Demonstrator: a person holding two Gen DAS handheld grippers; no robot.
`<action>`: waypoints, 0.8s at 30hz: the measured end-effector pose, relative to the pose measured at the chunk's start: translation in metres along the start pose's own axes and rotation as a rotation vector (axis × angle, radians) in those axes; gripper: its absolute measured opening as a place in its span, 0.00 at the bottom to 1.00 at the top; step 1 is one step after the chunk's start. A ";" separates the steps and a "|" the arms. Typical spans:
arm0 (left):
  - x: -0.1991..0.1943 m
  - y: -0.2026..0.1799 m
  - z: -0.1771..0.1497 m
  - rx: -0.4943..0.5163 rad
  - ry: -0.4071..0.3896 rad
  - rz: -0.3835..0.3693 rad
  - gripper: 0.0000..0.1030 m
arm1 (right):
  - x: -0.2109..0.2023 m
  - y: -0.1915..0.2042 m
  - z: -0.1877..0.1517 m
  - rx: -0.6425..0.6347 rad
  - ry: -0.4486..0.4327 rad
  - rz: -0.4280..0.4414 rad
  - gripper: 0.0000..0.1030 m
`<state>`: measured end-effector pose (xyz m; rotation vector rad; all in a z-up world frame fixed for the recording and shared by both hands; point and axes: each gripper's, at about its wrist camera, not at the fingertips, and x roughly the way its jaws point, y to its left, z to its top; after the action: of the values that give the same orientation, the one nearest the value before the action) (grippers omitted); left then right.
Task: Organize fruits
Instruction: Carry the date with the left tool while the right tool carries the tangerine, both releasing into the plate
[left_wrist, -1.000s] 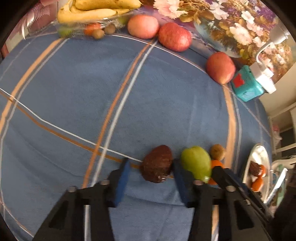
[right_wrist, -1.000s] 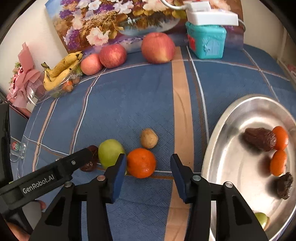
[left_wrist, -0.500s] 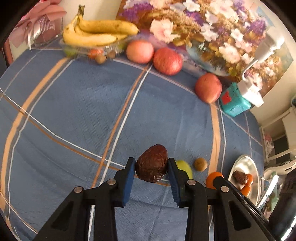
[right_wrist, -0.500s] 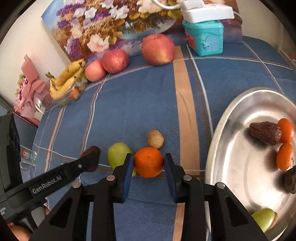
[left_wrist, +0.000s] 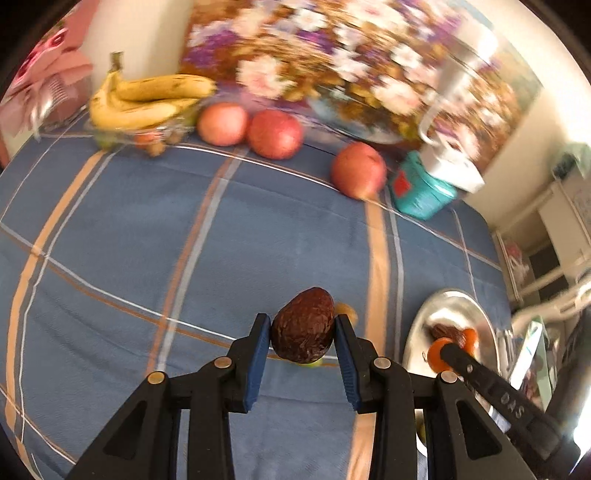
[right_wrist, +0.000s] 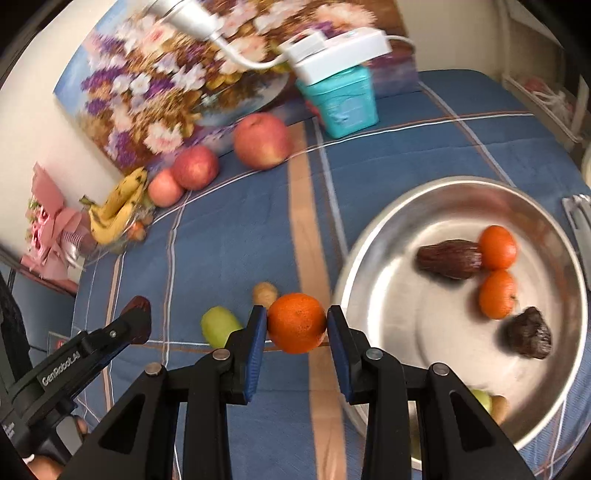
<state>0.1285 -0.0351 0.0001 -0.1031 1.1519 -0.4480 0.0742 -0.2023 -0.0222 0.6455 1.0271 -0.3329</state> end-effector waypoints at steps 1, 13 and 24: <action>0.002 -0.009 -0.002 0.022 0.009 -0.010 0.36 | -0.002 -0.006 0.001 0.016 -0.004 -0.013 0.34; 0.021 -0.106 -0.040 0.277 0.101 -0.110 0.37 | -0.029 -0.077 0.009 0.165 -0.056 -0.128 0.34; 0.030 -0.122 -0.049 0.322 0.131 -0.107 0.57 | -0.034 -0.091 0.011 0.202 -0.042 -0.151 0.35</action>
<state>0.0587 -0.1499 -0.0088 0.1474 1.1918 -0.7377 0.0158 -0.2802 -0.0191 0.7410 1.0118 -0.5854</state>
